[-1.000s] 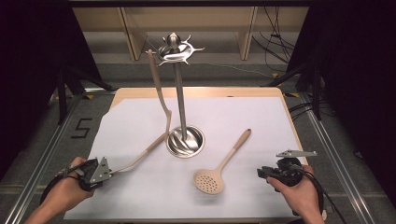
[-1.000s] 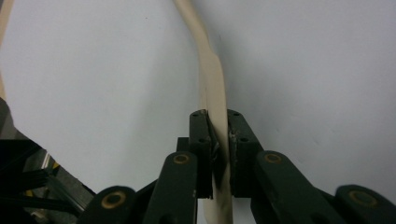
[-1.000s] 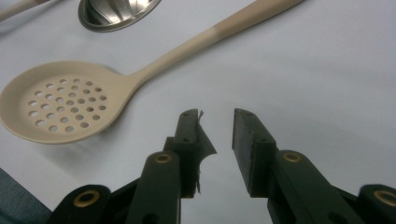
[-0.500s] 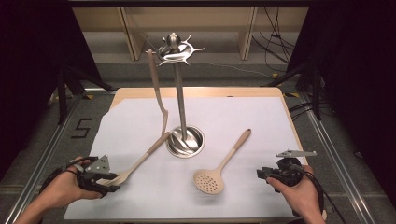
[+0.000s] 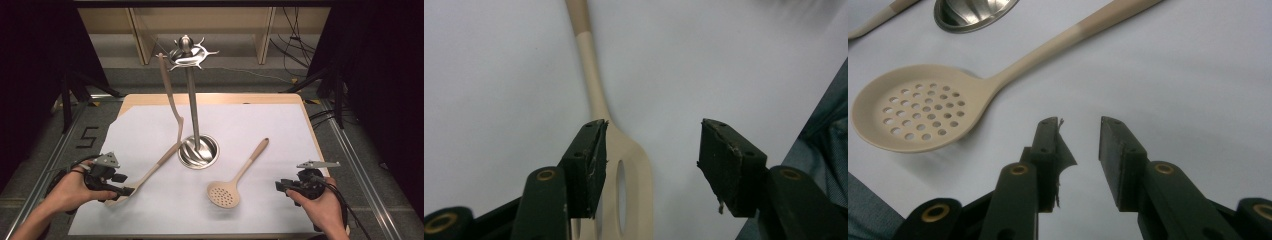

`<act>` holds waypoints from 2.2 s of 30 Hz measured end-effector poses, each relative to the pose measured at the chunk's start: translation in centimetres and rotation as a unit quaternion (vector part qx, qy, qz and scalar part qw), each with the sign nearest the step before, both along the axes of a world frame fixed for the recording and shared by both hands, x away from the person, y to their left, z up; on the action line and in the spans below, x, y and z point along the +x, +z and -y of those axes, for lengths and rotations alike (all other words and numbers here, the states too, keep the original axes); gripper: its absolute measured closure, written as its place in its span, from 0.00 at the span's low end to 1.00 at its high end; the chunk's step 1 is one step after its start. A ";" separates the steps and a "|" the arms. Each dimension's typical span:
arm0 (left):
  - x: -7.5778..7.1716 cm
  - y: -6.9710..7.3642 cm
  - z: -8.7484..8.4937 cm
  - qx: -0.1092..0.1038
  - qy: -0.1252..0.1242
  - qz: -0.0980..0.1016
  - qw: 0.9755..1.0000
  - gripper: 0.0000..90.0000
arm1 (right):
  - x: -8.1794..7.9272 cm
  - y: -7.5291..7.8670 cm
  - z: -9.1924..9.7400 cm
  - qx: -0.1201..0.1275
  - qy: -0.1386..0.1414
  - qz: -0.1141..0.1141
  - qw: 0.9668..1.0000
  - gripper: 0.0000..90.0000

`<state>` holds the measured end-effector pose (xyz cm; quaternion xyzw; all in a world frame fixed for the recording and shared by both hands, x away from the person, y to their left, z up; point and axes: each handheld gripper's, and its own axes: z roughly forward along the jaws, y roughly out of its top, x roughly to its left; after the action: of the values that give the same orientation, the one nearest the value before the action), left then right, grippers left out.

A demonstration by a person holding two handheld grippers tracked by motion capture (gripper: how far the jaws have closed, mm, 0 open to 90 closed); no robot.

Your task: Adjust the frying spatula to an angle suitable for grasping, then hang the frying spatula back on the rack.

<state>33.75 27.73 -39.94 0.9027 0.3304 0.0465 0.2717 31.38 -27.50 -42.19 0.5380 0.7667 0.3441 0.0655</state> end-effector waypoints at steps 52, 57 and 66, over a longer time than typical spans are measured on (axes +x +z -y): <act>8.5 -3.9 5.7 0.096 0.070 -0.029 0.992 0.58 | 0.7 -0.2 0.1 0.022 0.008 -0.019 1.000 0.78; 8.9 -4.1 5.9 0.121 0.057 -0.040 0.990 0.59 | 0.6 -0.2 -0.2 0.020 0.004 -0.013 1.000 0.78; 9.3 -5.2 6.1 0.136 0.063 -0.068 0.986 0.60 | 0.6 -0.1 -0.3 0.027 0.014 -0.020 0.999 0.78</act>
<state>43.08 21.59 -45.11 0.9098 0.3948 0.0461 0.1199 31.93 -27.24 -42.26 0.5355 0.7659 0.3546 0.0312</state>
